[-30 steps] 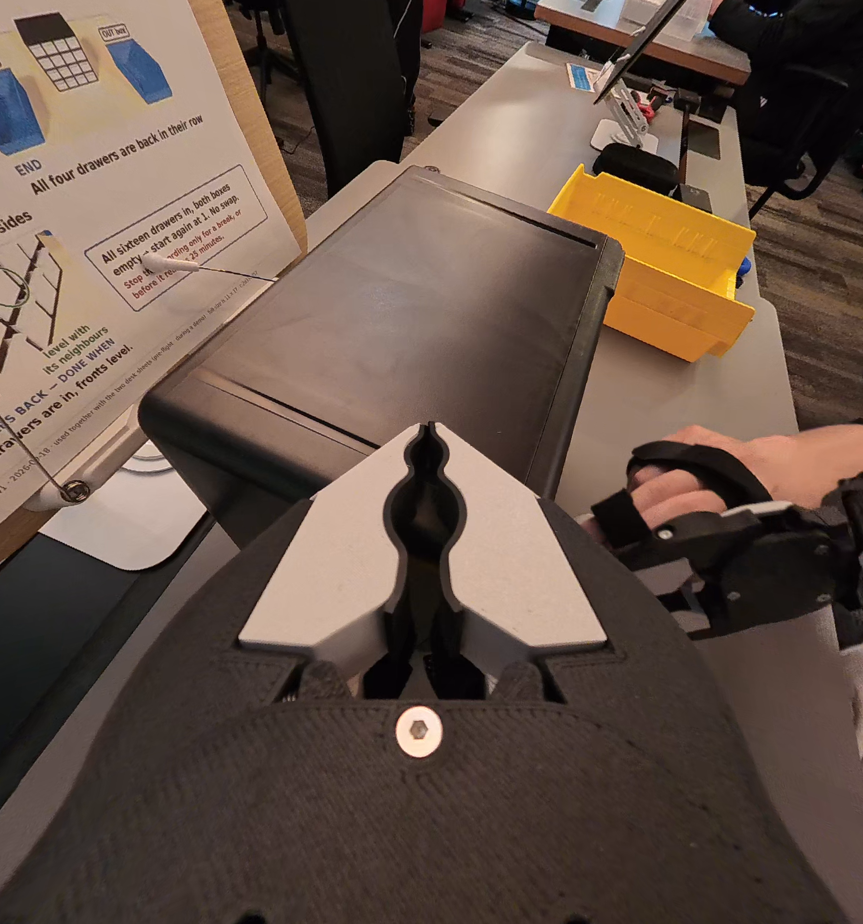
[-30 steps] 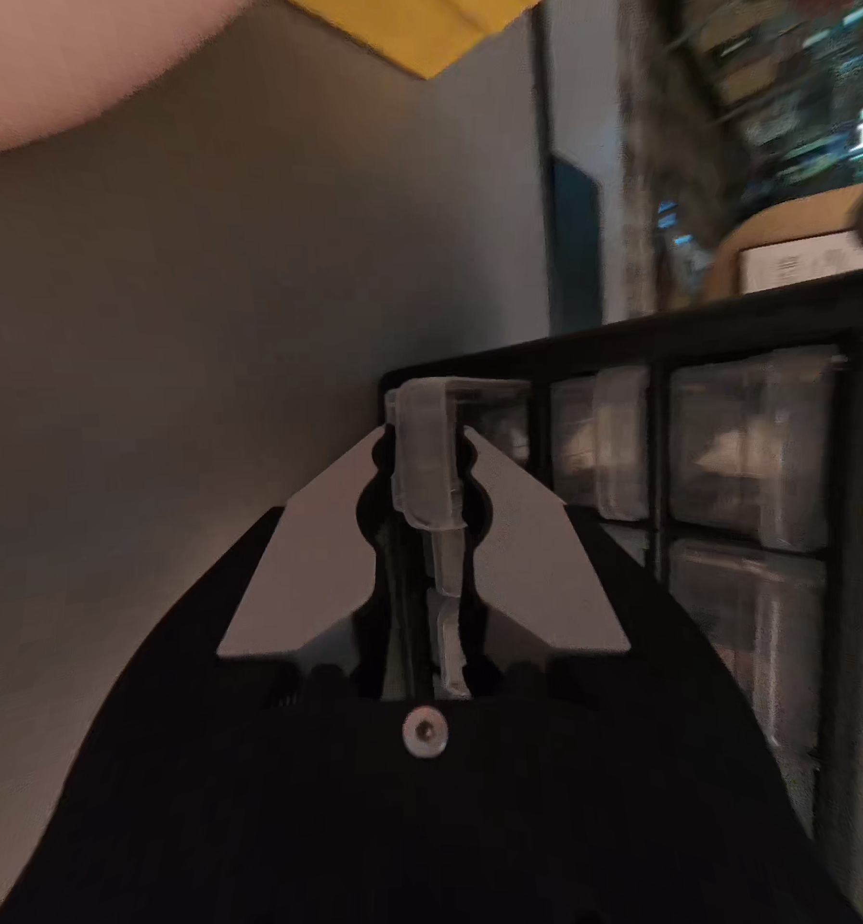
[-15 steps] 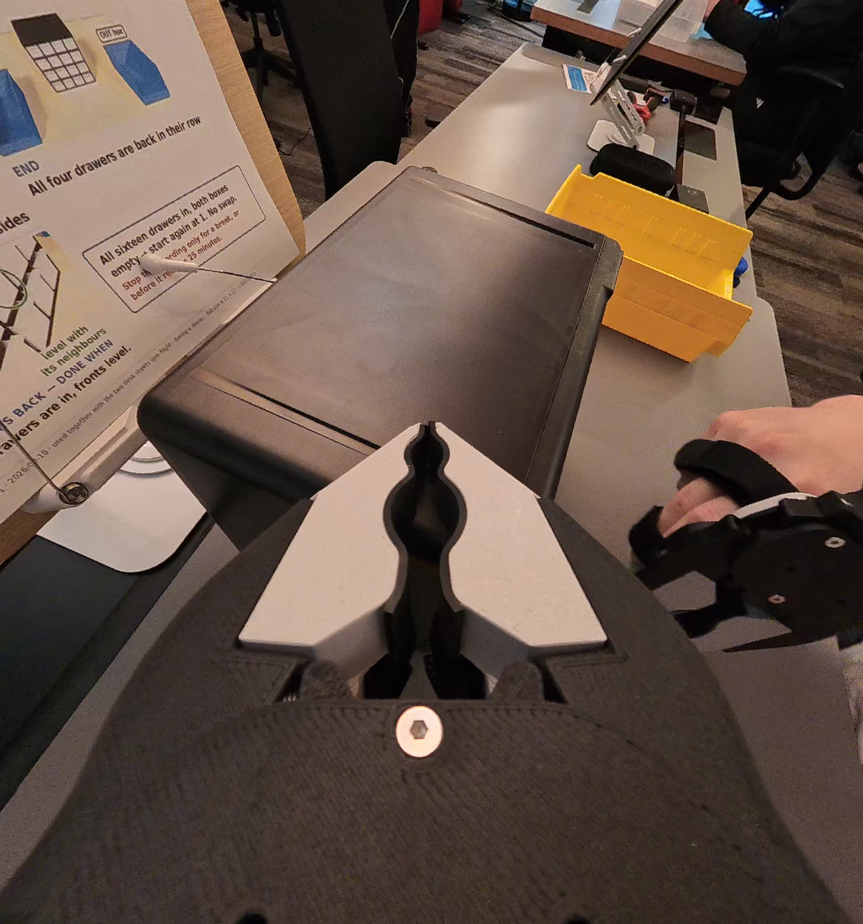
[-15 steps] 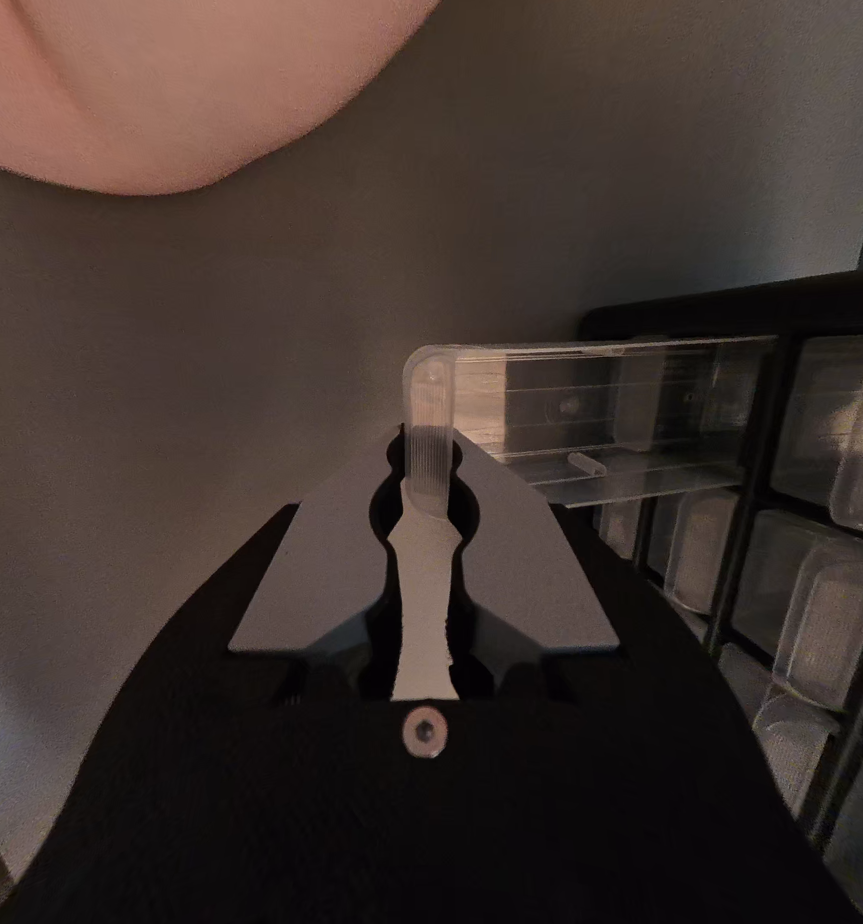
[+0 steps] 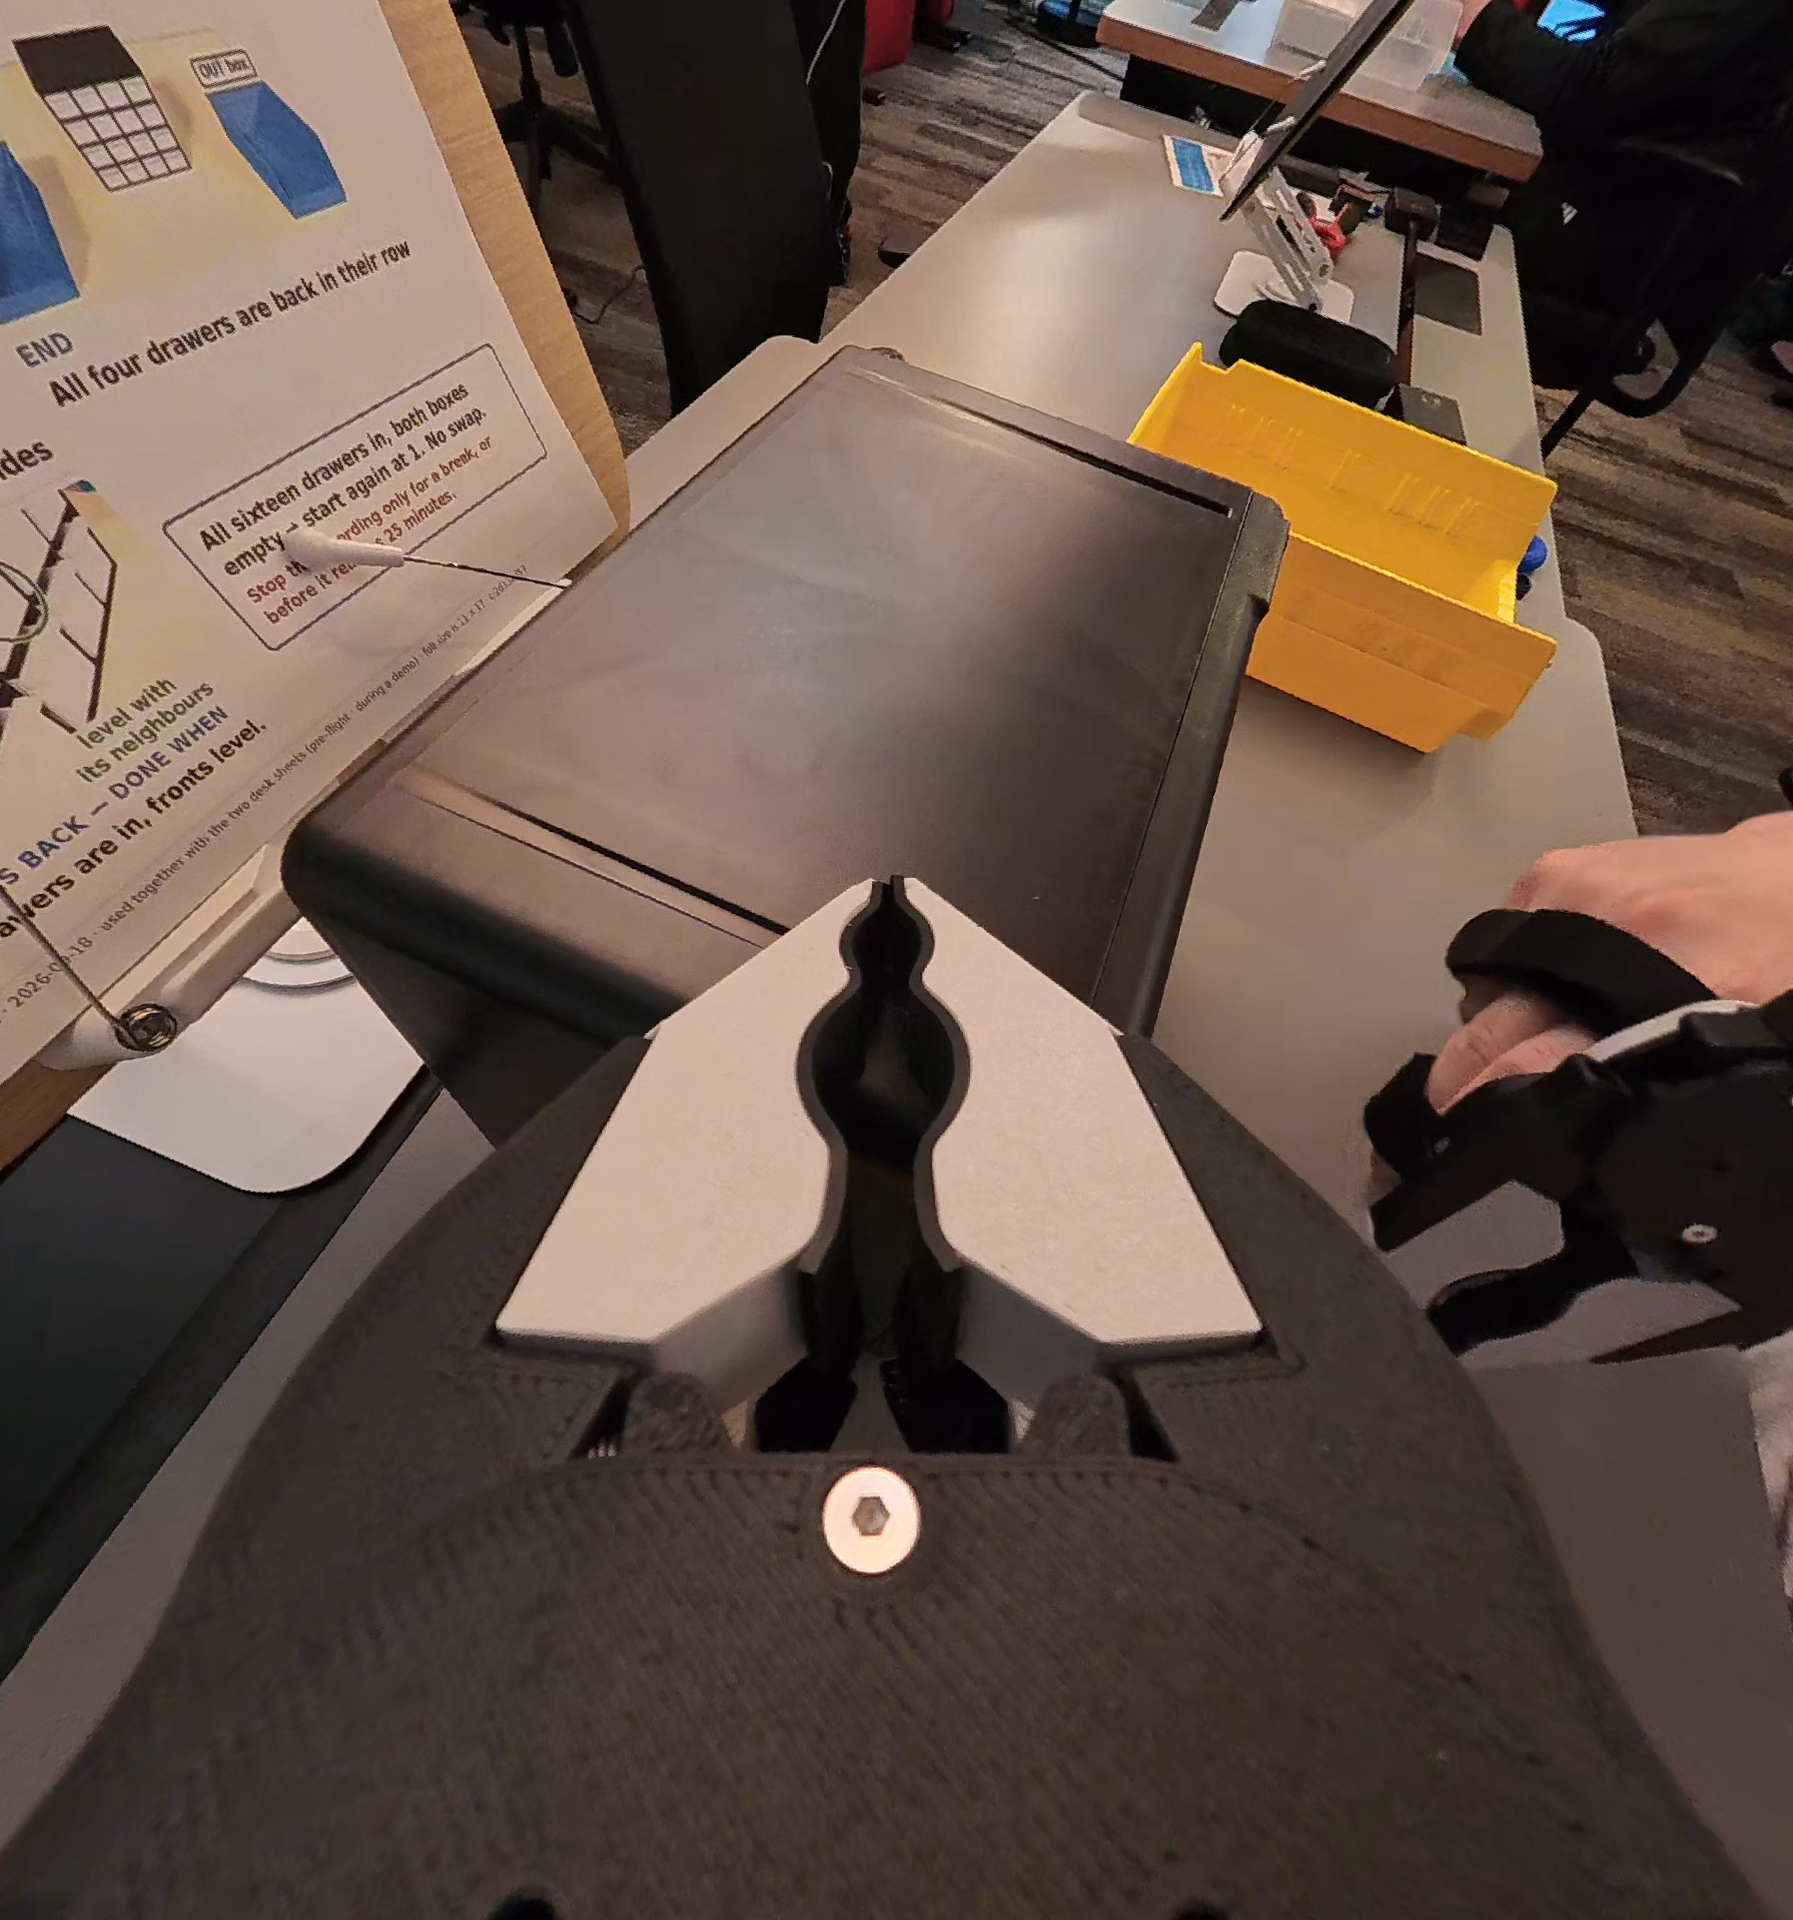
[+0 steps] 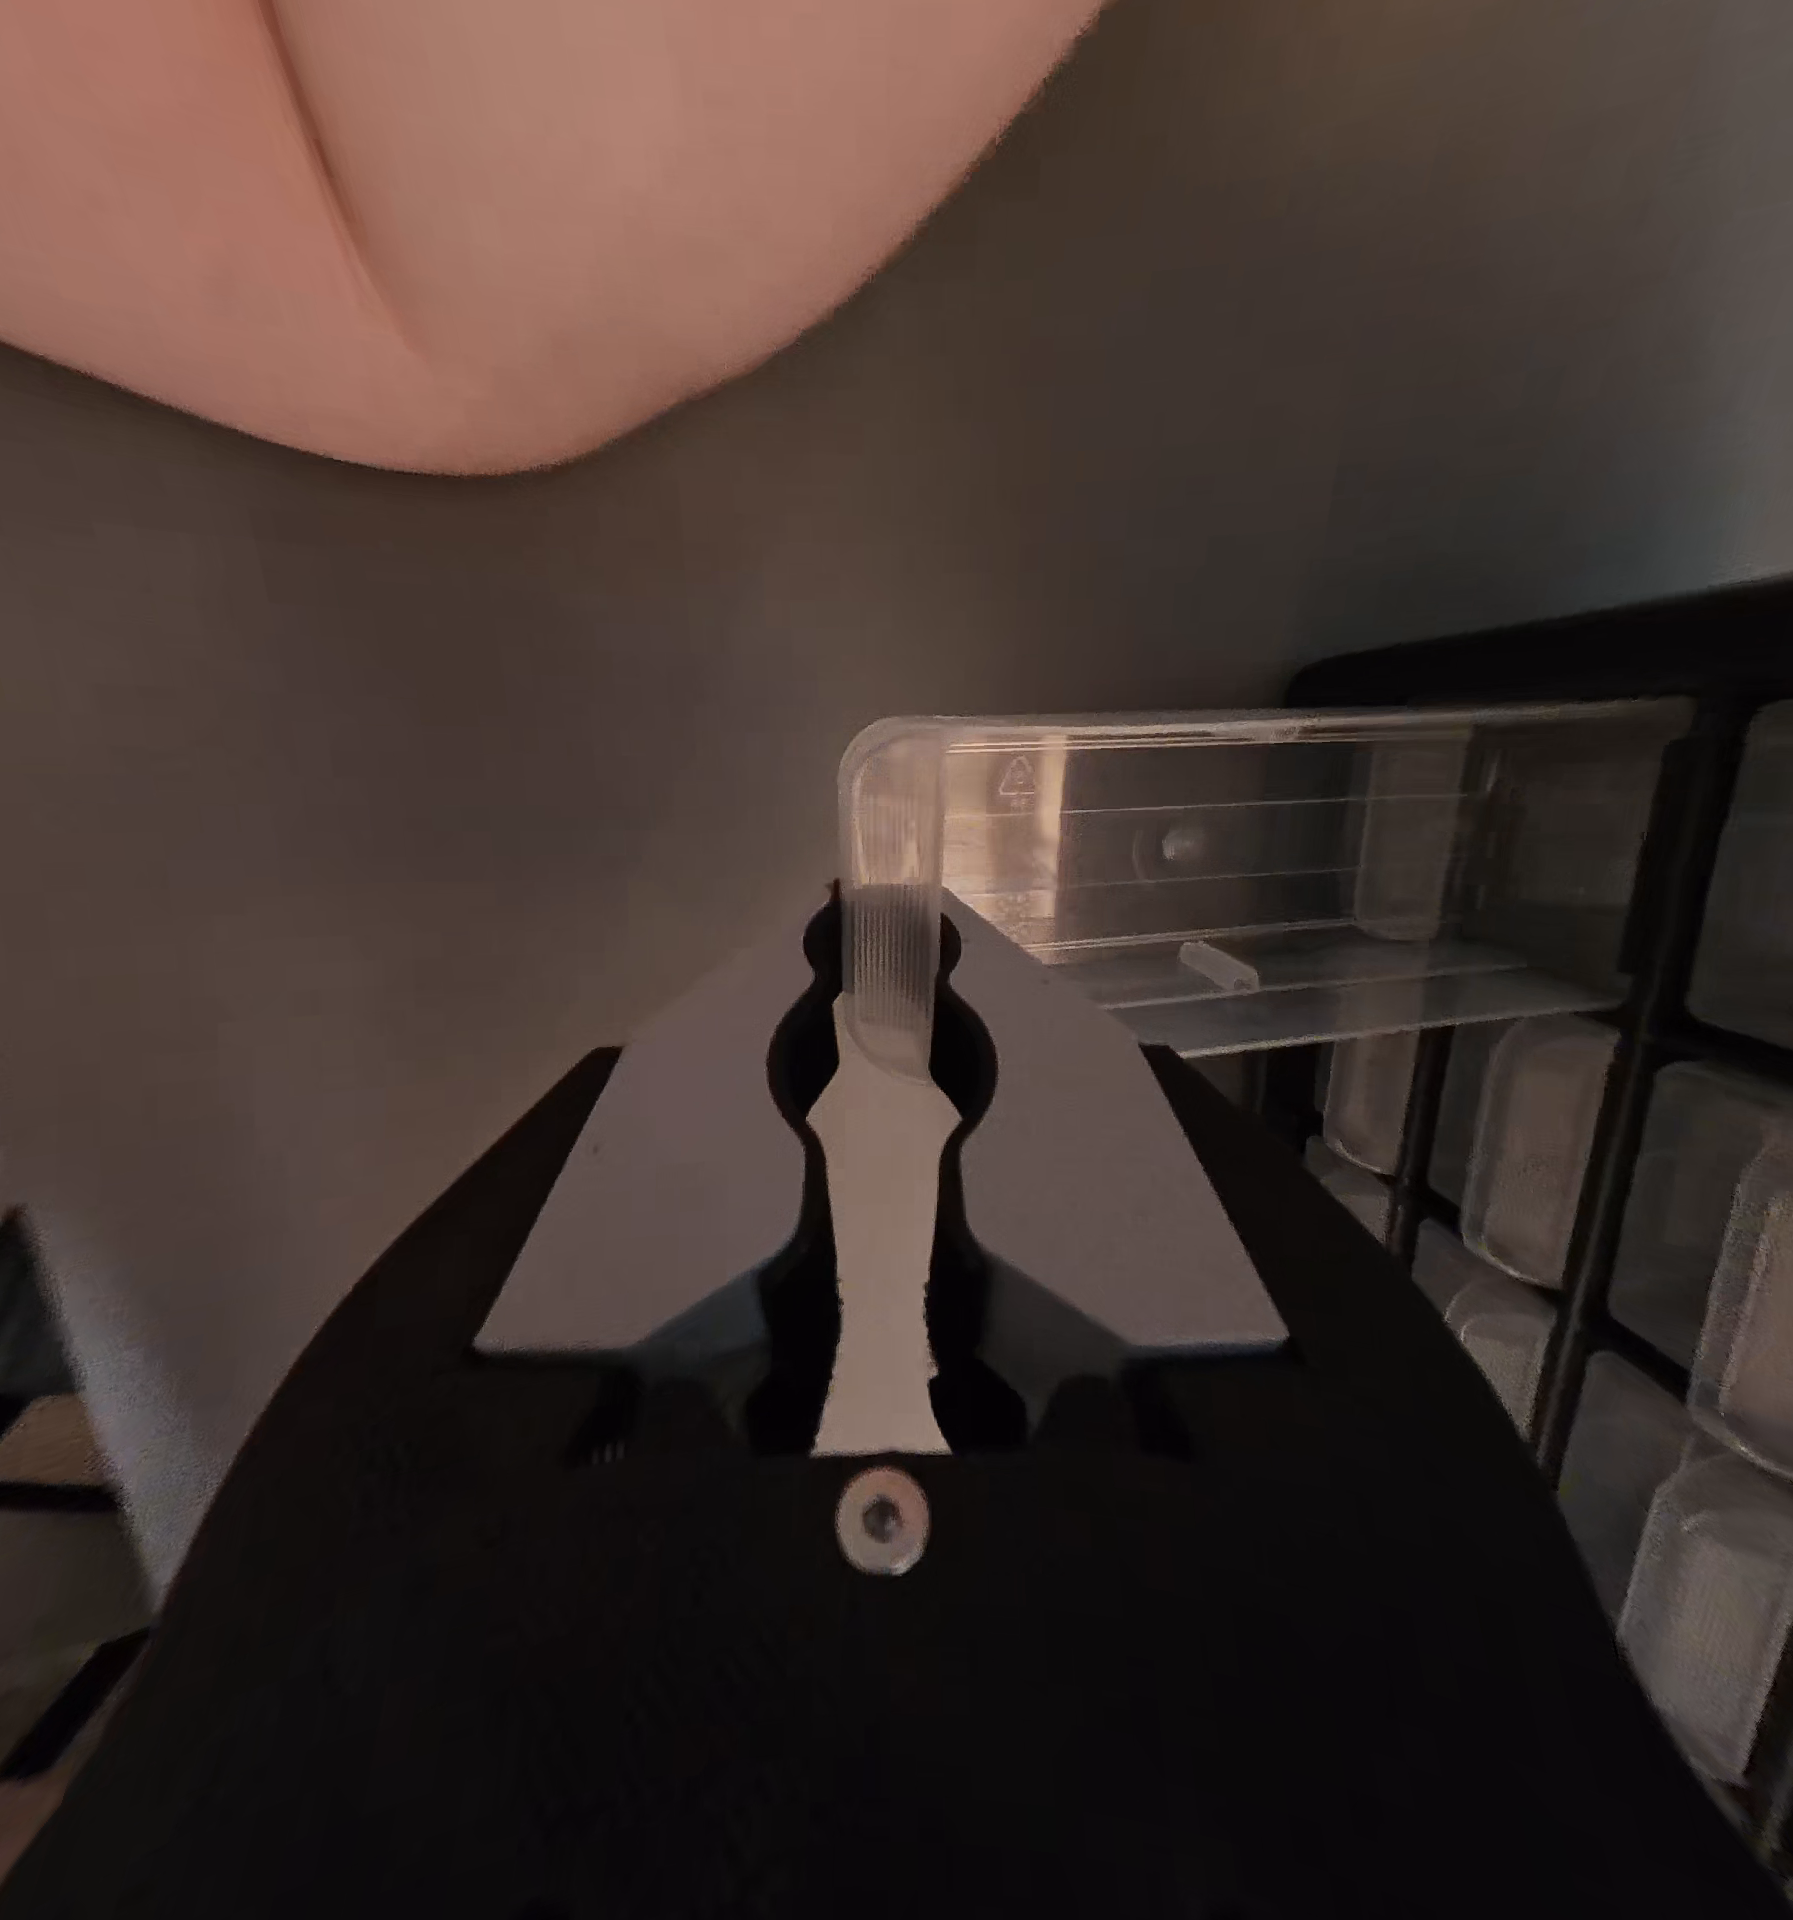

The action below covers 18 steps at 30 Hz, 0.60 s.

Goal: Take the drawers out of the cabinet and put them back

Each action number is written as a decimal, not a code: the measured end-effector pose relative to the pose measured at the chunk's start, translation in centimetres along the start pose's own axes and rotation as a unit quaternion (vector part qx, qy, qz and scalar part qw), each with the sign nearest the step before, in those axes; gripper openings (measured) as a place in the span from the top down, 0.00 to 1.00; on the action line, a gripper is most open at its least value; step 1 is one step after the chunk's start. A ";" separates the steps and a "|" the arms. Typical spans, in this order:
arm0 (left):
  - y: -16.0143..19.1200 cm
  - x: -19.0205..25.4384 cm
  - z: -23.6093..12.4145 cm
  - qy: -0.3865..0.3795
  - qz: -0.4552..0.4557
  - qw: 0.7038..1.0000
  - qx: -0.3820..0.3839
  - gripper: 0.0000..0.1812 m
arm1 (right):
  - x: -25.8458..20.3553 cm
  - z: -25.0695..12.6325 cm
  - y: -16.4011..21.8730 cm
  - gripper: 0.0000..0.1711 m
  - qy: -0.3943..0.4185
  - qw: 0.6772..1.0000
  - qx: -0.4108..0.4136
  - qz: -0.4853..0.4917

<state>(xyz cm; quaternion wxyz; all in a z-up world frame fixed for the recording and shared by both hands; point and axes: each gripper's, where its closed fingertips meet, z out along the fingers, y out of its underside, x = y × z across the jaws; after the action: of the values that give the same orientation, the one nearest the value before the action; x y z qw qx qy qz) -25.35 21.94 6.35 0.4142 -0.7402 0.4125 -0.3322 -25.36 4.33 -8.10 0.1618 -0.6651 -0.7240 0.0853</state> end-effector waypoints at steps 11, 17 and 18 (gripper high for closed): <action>0.0 0.0 0.0 0.006 -0.005 1.000 0.003 1.00 | -6.2 -5.9 2.2 0.95 -0.129 0.988 0.045 0.068; 0.0 0.0 0.0 0.006 -0.006 1.000 0.004 1.00 | -2.3 -22.8 11.1 0.95 0.117 0.938 0.177 0.273; 0.0 0.0 0.0 0.006 -0.005 1.000 0.003 1.00 | -0.7 -25.6 13.9 0.95 0.170 0.913 0.189 0.320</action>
<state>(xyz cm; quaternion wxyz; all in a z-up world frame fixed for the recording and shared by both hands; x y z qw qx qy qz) -25.36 21.95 6.38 0.4126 -0.7390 0.4098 -0.3401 -3.40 2.70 11.01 0.3697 -0.8224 -0.4042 0.1534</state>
